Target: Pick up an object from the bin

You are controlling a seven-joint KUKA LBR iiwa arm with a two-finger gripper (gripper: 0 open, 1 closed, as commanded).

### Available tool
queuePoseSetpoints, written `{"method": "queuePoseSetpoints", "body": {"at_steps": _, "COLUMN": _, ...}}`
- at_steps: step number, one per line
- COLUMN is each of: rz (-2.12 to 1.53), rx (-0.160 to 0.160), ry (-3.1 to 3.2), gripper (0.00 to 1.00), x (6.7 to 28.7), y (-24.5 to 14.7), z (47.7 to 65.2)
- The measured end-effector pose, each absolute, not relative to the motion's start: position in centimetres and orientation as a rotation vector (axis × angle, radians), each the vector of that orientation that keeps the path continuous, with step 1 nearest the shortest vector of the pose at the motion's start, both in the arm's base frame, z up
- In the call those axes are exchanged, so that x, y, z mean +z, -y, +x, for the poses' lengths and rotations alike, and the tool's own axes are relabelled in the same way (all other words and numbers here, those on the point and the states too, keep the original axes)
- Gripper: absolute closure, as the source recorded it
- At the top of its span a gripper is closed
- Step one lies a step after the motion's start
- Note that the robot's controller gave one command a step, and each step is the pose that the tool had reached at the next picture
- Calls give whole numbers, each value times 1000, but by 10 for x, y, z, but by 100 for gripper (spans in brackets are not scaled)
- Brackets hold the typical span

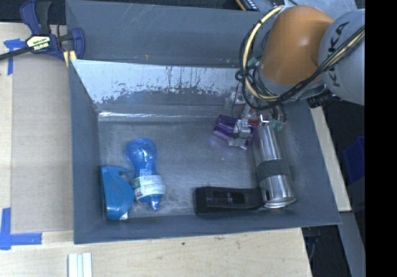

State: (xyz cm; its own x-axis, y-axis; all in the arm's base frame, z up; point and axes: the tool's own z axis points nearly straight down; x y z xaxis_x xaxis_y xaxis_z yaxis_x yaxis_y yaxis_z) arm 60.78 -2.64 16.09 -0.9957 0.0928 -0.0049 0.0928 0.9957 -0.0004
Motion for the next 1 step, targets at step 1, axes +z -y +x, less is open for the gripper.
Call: {"method": "queuePoseSetpoints", "body": {"at_steps": 1, "rz": 89, "rx": 0, "ry": -3128, "gripper": 0, "x": 174, "y": 39, "z": 615}}
